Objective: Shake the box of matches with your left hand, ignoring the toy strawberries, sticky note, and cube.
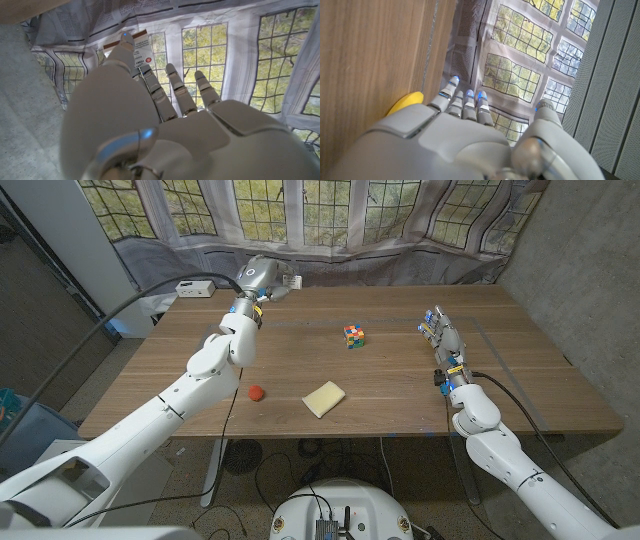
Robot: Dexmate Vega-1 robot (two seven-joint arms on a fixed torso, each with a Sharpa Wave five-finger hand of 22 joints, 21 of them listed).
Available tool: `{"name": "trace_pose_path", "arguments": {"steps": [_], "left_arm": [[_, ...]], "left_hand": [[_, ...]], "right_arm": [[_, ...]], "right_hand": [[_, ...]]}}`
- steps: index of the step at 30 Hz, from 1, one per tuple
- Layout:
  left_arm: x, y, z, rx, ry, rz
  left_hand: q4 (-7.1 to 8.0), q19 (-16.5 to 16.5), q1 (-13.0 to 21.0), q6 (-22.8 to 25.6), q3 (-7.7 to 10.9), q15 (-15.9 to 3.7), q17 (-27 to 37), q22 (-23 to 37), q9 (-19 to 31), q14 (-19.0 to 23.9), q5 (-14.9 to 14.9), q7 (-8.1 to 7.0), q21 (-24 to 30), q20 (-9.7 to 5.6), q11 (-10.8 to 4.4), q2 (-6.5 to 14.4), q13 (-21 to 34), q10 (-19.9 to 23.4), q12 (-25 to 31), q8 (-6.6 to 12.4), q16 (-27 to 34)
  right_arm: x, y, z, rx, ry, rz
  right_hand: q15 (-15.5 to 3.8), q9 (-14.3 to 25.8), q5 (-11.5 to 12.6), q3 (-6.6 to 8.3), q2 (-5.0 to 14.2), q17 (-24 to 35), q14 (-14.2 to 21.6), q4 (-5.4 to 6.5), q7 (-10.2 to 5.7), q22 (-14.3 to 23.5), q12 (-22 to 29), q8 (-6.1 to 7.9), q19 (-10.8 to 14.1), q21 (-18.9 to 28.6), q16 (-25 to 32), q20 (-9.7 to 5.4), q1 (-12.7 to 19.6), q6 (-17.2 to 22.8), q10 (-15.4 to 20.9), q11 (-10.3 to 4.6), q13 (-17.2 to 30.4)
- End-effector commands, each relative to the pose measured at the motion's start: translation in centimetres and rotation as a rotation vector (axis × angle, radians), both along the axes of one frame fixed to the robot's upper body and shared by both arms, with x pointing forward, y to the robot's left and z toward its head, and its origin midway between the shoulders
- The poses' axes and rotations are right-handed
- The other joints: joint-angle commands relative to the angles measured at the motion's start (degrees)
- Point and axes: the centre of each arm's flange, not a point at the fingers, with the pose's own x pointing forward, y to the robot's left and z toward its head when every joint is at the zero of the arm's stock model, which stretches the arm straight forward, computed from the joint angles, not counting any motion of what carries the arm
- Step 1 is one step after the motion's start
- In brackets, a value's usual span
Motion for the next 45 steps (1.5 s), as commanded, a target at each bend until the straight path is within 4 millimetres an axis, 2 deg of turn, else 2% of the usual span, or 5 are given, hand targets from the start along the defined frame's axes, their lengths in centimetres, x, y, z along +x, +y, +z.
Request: {"name": "trace_pose_path", "arguments": {"steps": [1, 25, 45], "left_arm": [[0.5, 1.6, 0.0, -0.03, 0.048, 0.038], [2.2, 4.1, 0.5, -0.091, 0.158, 0.108], [4.0, 5.6, 0.1, -0.092, 0.285, 0.177]], "left_hand": [[0.39, -0.2, 0.2, 2.2, -0.1, -1.53, 0.1, 0.1, 0.3, -0.2, 0.4, -1.52, -0.1, 0.23, -0.19, 0.2, 0.1, 0.4, 0.2, 0.23, 0.2], [0.52, -0.5, 0.1, 2.2, -0.22, -0.95, 0.1, 0.1, 0.3, 0.0, 0.4, -0.87, -0.1, 0.24, -0.02, 0.4, 0.3, 0.2, 0.2, 0.17, 0.3], [0.53, -0.7, 0.2, 1.7, -0.35, -0.46, 0.1, 0.1, 0.3, -0.1, 0.5, -0.38, 0.0, 0.25, 0.07, 0.4, 0.4, -0.4, 0.1, -0.09, 0.3]], "right_arm": [[0.1, 0.3, 0.1, -0.014, 0.001, 0.002], [0.3, 0.8, 0.2, -0.019, 0.006, 0.014], [0.7, 1.1, 0.2, -0.012, 0.012, 0.021]], "right_hand": [[0.27, 0.3, -0.1, -0.14, 0.3, 0.0, 0.3, -0.04, 0.22, 0.2, 0.0, -0.02, 0.5, -0.1, -0.1, 0.08, 0.3, 0.4, 0.4, -0.01, 0.2], [0.31, 0.2, -0.2, -0.2, 0.3, 0.1, 0.4, -0.01, 0.2, 0.2, 0.0, -0.01, 0.7, 0.0, 0.0, 0.08, 0.3, 0.4, 0.5, 0.03, 0.2], [0.31, 0.2, -0.2, -0.25, 0.3, 0.1, 0.4, 0.0, 0.16, 0.2, 0.0, -0.01, 0.7, -0.1, 0.0, 0.07, 0.3, 0.4, 0.5, 0.02, 0.2]]}}
